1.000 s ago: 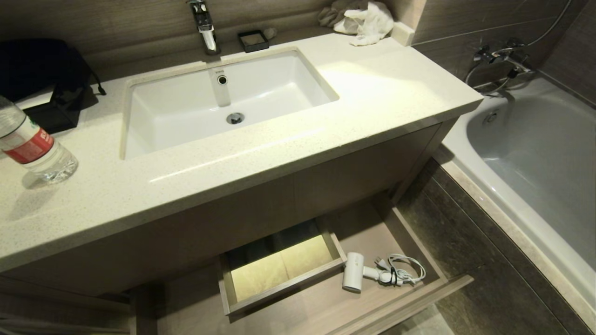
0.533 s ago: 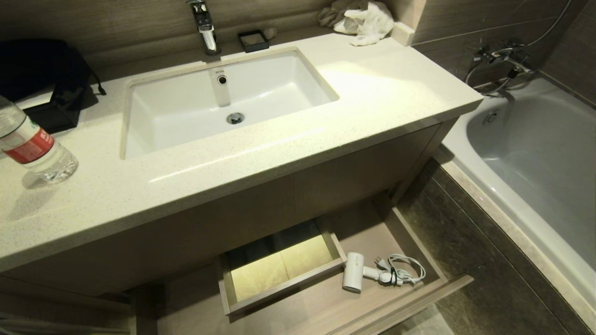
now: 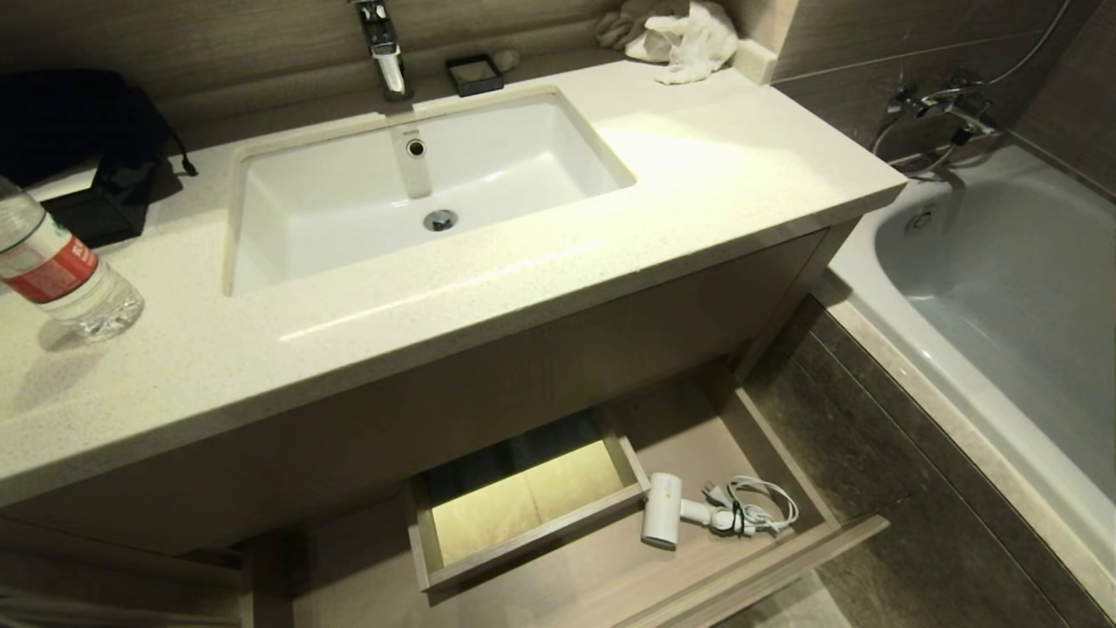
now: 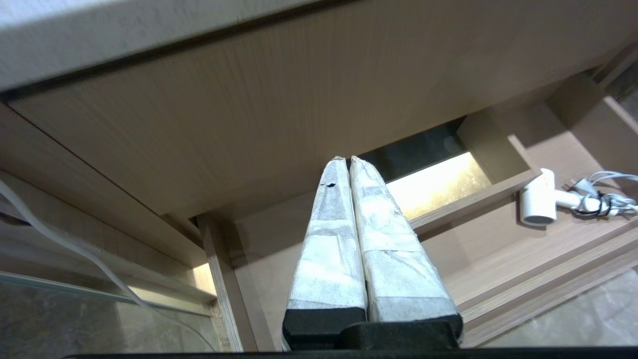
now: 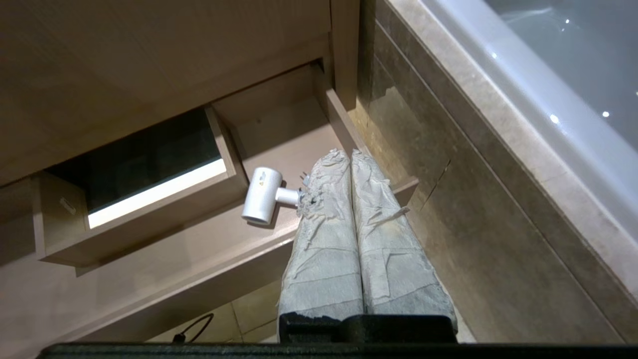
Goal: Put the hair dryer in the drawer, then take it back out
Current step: Close the drawer
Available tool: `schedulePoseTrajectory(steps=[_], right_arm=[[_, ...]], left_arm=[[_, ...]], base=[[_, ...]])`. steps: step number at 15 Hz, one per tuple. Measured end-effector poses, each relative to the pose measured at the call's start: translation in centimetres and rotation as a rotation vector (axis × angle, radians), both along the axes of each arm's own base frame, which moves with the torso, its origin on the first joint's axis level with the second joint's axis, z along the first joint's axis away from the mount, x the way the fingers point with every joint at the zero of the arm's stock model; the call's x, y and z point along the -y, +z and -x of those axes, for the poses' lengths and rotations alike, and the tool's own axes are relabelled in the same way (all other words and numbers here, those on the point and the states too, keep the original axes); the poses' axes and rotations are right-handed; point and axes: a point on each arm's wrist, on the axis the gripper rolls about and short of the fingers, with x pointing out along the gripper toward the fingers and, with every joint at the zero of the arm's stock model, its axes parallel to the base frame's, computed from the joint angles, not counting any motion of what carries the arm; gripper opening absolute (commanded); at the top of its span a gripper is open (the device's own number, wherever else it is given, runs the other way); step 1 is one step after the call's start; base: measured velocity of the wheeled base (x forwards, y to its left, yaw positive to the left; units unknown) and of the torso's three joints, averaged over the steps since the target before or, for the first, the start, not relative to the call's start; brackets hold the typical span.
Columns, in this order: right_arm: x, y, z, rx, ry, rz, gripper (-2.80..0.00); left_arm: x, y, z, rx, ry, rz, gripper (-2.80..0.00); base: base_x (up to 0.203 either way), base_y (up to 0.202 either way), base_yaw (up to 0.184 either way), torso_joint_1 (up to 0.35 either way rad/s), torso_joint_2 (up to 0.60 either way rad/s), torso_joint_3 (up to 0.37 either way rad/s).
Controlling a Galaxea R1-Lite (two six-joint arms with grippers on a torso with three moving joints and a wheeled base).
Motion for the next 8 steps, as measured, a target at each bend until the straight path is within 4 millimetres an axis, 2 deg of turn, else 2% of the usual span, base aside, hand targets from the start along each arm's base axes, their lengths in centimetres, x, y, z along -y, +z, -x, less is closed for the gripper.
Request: schedulePoseTrajectory(steps=[8], right_arm=[[0.0, -0.02, -0.01, -0.001, 0.0, -0.001, -2.8]], left_arm=[[0.0, -0.01, 0.0, -0.001, 0.0, 0.0, -2.8]], base=[[0.0, 0.0, 0.0, -0.187, 0.53, 0.335]])
